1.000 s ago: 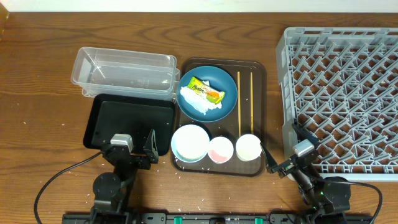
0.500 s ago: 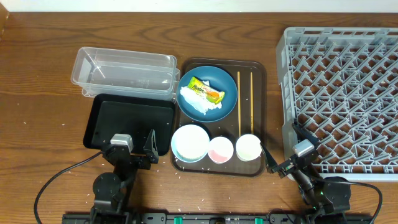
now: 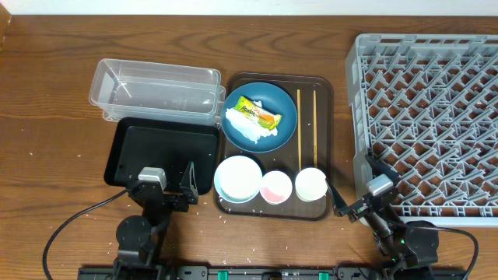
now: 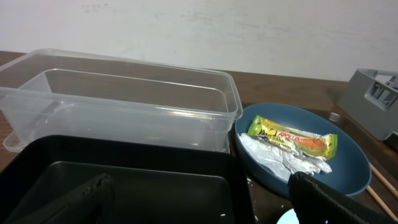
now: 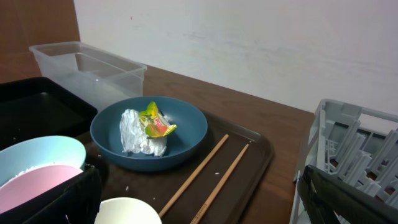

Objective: Sort waste into correct bins and load items into the dishwasher rack

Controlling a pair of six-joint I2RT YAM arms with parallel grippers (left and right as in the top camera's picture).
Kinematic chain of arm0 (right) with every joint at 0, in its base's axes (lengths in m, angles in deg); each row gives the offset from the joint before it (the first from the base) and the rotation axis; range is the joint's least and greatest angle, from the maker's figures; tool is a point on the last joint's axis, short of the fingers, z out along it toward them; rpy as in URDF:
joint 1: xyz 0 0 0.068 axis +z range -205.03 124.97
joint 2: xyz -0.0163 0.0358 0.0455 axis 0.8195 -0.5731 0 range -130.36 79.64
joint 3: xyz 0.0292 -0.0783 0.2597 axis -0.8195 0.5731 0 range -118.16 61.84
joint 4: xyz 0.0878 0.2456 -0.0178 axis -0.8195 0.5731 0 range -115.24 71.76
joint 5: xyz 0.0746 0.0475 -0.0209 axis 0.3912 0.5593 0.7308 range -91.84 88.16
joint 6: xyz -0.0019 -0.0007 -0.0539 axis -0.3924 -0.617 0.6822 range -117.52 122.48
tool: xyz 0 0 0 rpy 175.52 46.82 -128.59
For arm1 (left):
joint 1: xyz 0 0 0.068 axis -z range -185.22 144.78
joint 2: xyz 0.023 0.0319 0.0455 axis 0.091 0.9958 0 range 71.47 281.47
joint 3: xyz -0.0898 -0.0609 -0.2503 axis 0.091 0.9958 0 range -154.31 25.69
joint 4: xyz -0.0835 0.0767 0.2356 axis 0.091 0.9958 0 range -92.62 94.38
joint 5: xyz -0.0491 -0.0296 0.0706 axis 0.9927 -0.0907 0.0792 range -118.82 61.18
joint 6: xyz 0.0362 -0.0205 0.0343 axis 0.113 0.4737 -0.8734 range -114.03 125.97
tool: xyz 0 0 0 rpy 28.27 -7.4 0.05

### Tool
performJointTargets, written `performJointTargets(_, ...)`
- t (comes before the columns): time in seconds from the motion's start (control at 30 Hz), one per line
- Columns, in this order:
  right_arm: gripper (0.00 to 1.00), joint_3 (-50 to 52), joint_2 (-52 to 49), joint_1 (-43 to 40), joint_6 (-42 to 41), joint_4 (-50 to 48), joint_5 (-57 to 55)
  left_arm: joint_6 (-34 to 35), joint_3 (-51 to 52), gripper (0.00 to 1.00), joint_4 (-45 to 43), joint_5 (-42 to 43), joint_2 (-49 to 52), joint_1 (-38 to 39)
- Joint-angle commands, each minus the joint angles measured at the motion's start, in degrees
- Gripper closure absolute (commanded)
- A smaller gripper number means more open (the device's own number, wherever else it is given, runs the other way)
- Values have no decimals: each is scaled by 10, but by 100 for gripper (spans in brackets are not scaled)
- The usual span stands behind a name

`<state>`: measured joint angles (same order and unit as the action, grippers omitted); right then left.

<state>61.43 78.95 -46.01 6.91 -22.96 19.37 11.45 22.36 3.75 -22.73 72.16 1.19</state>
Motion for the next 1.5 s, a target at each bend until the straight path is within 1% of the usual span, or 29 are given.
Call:
performJointTargets(0.0, 1, 1, 0, -1, 4, 3, 0, -7, 14, 9, 6, 8, -5, -1)
performJointTargets(0.63, 1, 1, 0, -1, 4, 2, 0, -8, 14, 9, 6, 8, -5, -1)
performJointTargets(0.73, 1, 1, 0, -1, 4, -10, -6, -7, 14, 8, -7, 10, -5, -1)
performJointTargets(0.8, 1, 1, 0, -1, 4, -14, 0, -5, 14, 8, -5, 33, -5, -1)
performJointTargets(0.9, 1, 1, 0, -1, -4, -24, 18, -5, 14, 8, -5, 97, -5, -1)
performJointTargets(0.97, 1, 1, 0, -1, -43, -36, 58, -5, 14, 8, -7, 147, -5, -1)
performJointTargets(1.07, 1, 1, 0, -1, -113, -35, 80, 3, 13, 8, -7, 185, -5, -1)
performJointTargets(1.17, 1, -7, 0, -1, -166, -33, 80, 49, -11, 8, -7, 191, -4, -1)
performJointTargets(1.27, 1, -46, -1, -1, -173, -9, 79, 53, -62, 8, -5, 197, 9, -1)
performJointTargets(1.37, 1, -118, -19, -1, -167, 52, 58, 54, -137, 8, 27, 212, 57, -1)
performJointTargets(1.47, 1, -208, -67, -1, -150, 144, 32, 54, -231, 8, 101, 230, 139, -1)
